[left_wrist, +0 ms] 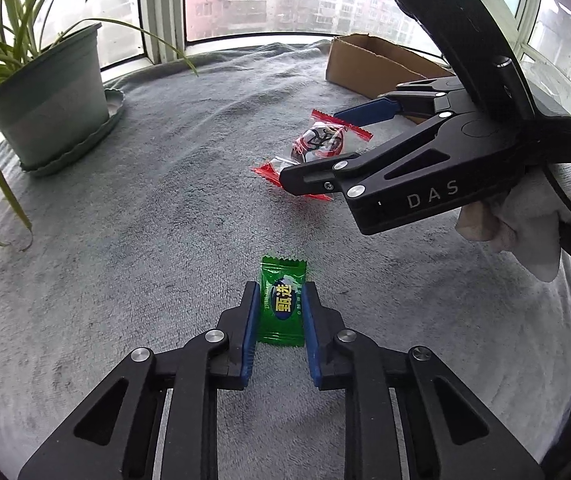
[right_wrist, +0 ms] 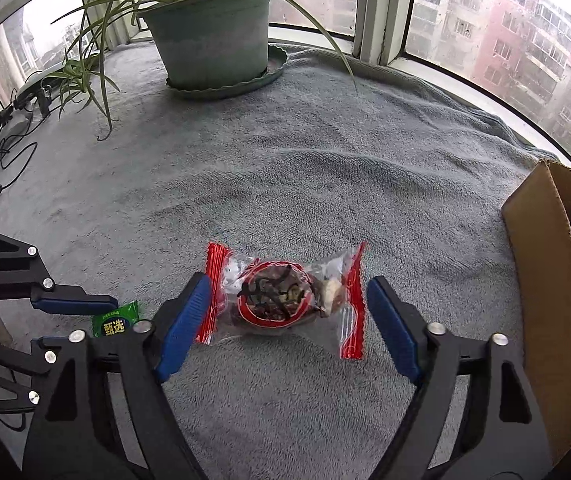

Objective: Organize snacks
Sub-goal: 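Grasp the green candy packet with the left tool while the right tool grasps the red-ended candy bag, then carry the green packet and red-ended bag over the cardboard box with both tools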

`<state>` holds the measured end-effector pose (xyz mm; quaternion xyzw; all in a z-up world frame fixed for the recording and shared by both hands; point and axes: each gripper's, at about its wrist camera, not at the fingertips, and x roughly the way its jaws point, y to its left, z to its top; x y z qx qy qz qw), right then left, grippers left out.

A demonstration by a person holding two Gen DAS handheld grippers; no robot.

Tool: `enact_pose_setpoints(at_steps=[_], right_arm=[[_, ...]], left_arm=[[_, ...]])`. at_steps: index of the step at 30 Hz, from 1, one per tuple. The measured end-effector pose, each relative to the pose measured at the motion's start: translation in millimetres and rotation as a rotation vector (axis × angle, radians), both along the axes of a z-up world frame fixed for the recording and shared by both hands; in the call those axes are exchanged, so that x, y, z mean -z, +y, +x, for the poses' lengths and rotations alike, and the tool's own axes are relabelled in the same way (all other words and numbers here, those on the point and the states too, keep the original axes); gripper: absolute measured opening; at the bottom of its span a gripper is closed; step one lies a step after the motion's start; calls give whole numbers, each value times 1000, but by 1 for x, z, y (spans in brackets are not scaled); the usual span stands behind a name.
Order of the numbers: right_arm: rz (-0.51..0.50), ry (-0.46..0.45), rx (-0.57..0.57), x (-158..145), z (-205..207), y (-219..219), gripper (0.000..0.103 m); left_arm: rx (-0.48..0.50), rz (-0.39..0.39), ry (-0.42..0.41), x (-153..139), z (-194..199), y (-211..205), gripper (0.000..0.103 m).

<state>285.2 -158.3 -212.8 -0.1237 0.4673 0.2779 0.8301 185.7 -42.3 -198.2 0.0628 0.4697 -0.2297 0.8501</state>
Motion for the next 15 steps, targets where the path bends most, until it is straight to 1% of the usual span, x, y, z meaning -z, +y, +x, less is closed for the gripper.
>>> enact_pose_setpoints(at_steps=[2,6,15], right_arm=[[12,24,-10,2,-1,0,57],[2,17,-13,0,-4,1,56],[57,-9,14,-21,-8,-12,55]], left_arm=[[-6,-3,2,0,0,0,18],[-18,-14,9,0,0,1,18],[-45,-40,22,-1,-3,7,17]])
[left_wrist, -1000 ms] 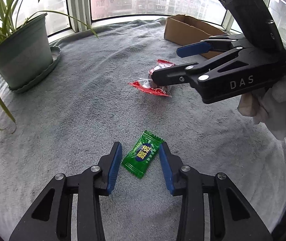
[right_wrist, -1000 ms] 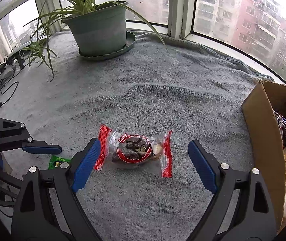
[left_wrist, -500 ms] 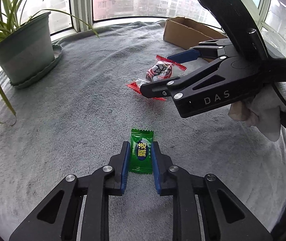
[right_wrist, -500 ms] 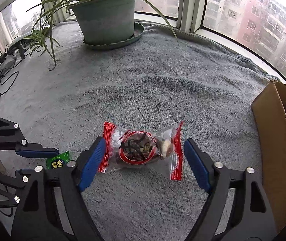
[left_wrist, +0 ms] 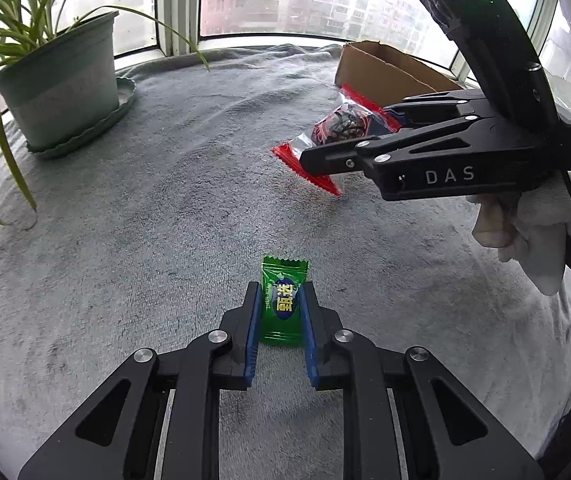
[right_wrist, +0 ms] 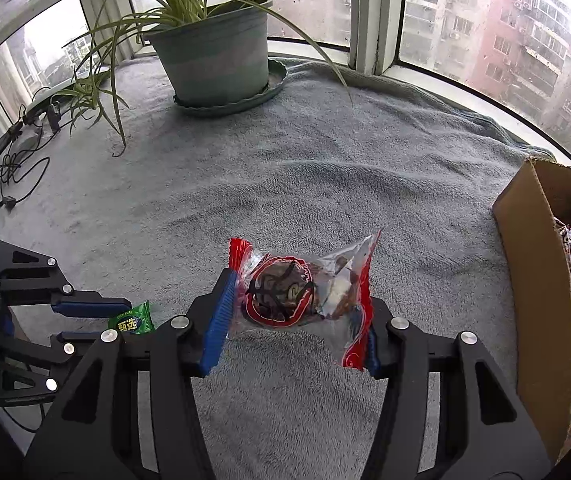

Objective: Organize snacks
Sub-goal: 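Carry the green packet and red-ended bag over the cardboard box with both tools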

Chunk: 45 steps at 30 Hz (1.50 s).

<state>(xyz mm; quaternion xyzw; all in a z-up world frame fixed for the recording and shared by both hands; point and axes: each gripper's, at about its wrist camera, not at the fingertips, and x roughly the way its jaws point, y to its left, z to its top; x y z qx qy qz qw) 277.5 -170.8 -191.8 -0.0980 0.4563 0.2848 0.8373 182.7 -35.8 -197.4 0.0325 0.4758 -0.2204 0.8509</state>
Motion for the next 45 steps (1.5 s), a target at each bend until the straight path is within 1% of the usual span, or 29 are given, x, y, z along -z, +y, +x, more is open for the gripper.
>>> enact_pose_setpoints(at_steps=[7,16,22,27,34,39,45], right_arm=[[37,-36,34,-24,-6,-21,55],[70,-93,98,-60,-10,-62,55],[83,-141,152,-83,-16,-95,55],[83,-173,196,-100,-21,-124,55],[67,-210,260,-115,-27,-164,55],[60,-227,320,-120,-29,-197,55],[45,-230,398,-118,-30,-236,55]], left_arm=[[-12,-8,-21,-13,-1,1,17],[-6,-32,-81,-46,7,-10,17],[21,-48,-123,-68,15,-25,17],[53,-55,-153,-84,20,-43,17],[101,-60,-183,-98,31,-70,17],[135,-70,-202,-107,40,-94,17],[190,-74,-218,-115,54,-136,17]])
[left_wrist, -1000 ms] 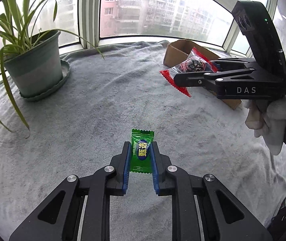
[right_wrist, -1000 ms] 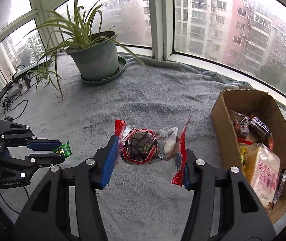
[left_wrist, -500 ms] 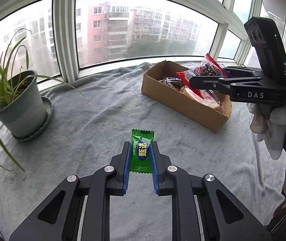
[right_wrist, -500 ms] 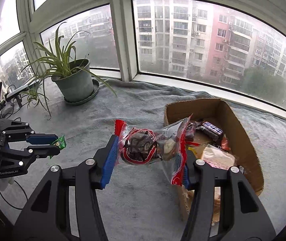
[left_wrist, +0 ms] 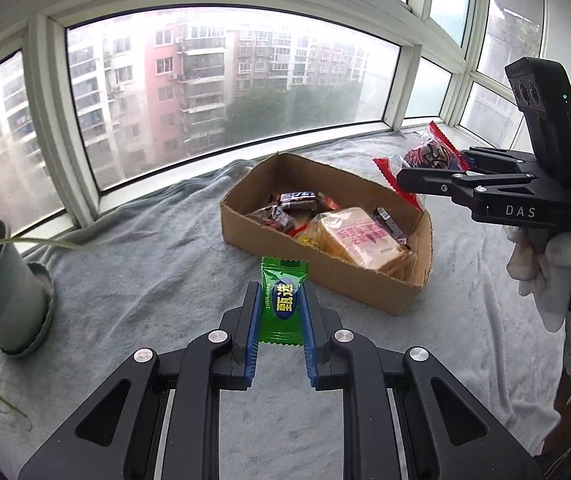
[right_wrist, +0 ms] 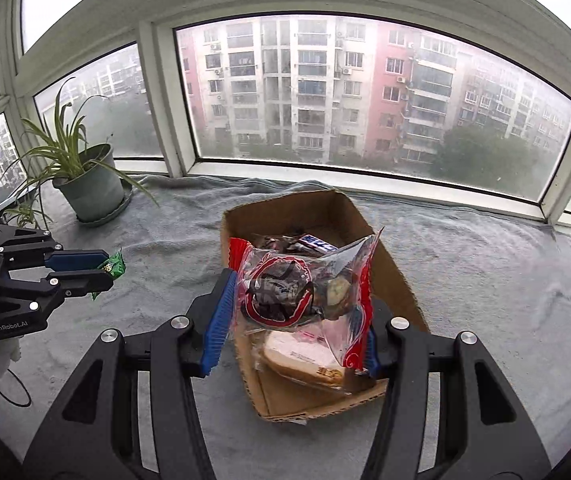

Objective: Organize snacks
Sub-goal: 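Carry the green packet and red-ended bag over the cardboard box with both tools, then open both tools to drop the candies into the box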

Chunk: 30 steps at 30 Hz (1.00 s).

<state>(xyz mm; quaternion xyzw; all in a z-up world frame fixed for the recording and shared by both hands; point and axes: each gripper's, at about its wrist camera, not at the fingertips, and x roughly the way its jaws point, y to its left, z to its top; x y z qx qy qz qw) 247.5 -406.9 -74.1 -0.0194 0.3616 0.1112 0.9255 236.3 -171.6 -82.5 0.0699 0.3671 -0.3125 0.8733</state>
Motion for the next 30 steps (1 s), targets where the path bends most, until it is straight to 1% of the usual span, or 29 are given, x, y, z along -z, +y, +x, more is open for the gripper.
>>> enact_pose_setpoints(at_steps=[6,13,19,25,26,27,28,29,30], right_arm=[[10,24,63,11,7,-32,55],[23,59,109,30,20,-52,55],[31,83,125,44,29,-61,56],[41,89,125,51,33,-63,56],[37,89,124,51,33,-61,59],[27,84,126,50,33,-60,72],[15,76,132,49,32,-59,79],[6,65,136,47,31,-58,85],[4,56,137,46,30,-58,85]], left_arm=[[59,-11,-6,-4,15,-50,17],[101,-3,-3,2,31,-98,17],[110,7,4,7,44,-122,17],[103,19,-4,9,50,-130,17],[100,21,-6,9,50,-131,19],[100,22,-6,9,51,-131,19],[92,28,-8,9,52,-132,21],[88,34,-9,9,53,-132,29],[83,34,-13,8,53,-132,34]])
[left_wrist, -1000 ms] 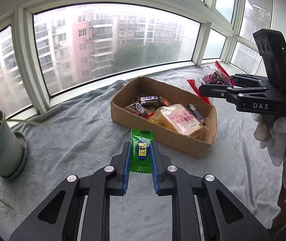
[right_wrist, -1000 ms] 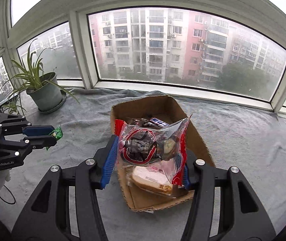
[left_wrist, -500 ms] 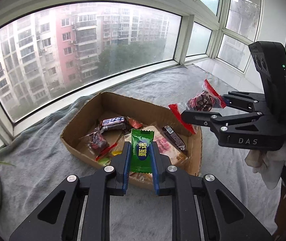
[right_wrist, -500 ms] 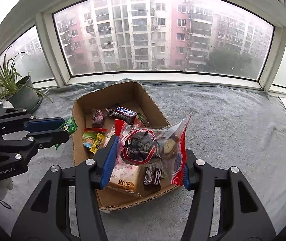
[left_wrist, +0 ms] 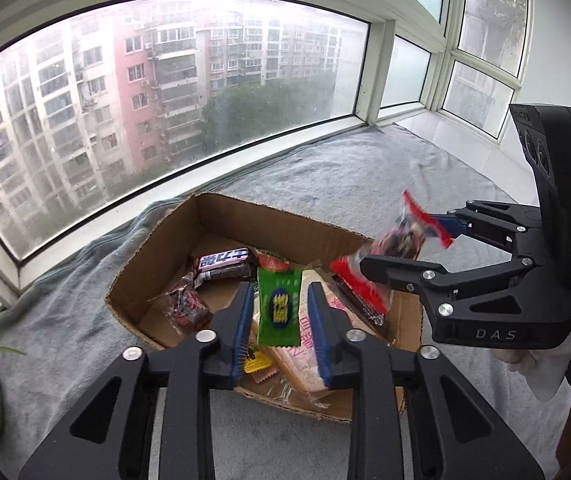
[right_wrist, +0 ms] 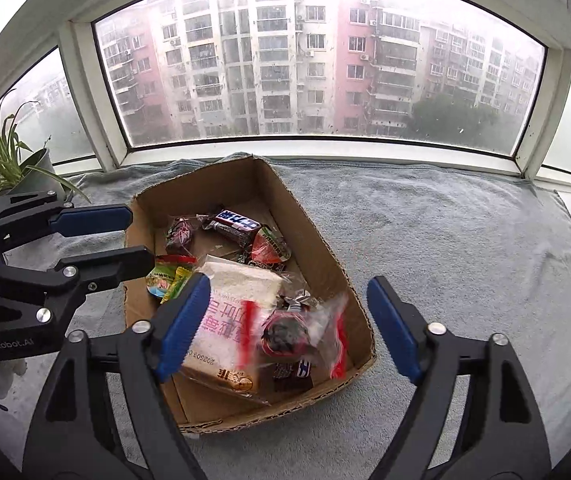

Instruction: Organize snacks

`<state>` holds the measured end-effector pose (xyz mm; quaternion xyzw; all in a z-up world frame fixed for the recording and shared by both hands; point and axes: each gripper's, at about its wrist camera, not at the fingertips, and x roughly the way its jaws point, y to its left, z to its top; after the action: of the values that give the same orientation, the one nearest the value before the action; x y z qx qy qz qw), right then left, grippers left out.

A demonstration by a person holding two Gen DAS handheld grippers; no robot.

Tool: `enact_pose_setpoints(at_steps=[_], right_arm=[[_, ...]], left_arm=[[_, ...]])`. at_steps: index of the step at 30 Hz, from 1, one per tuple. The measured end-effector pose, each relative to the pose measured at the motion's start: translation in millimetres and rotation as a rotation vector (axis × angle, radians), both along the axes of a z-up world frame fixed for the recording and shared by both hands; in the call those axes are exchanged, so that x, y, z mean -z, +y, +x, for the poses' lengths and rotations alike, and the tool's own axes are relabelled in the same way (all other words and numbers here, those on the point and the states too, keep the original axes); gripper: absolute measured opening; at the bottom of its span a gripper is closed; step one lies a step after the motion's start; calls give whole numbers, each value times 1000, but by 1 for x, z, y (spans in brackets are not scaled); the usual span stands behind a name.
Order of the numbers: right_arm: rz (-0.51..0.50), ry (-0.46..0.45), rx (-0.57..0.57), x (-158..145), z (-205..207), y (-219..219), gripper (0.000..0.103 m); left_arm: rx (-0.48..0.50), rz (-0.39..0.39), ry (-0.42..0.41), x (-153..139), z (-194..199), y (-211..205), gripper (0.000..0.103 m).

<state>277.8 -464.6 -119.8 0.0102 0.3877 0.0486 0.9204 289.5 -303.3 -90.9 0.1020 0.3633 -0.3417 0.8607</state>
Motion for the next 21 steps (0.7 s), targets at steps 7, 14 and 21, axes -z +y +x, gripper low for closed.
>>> enact_pose_setpoints(at_steps=[7,14,21], right_arm=[[-8,-3,10,-3,0,0,85],[-15,-2,15,-3,0,1,86],[-17,-11,21,-8,-6,1,91]], left_arm=[[-14,-6,-19,-5,-1,3,46],[-19,-5,-14,-5,-1,5,46],[-28,-3,-18,-7,-5,8,54]])
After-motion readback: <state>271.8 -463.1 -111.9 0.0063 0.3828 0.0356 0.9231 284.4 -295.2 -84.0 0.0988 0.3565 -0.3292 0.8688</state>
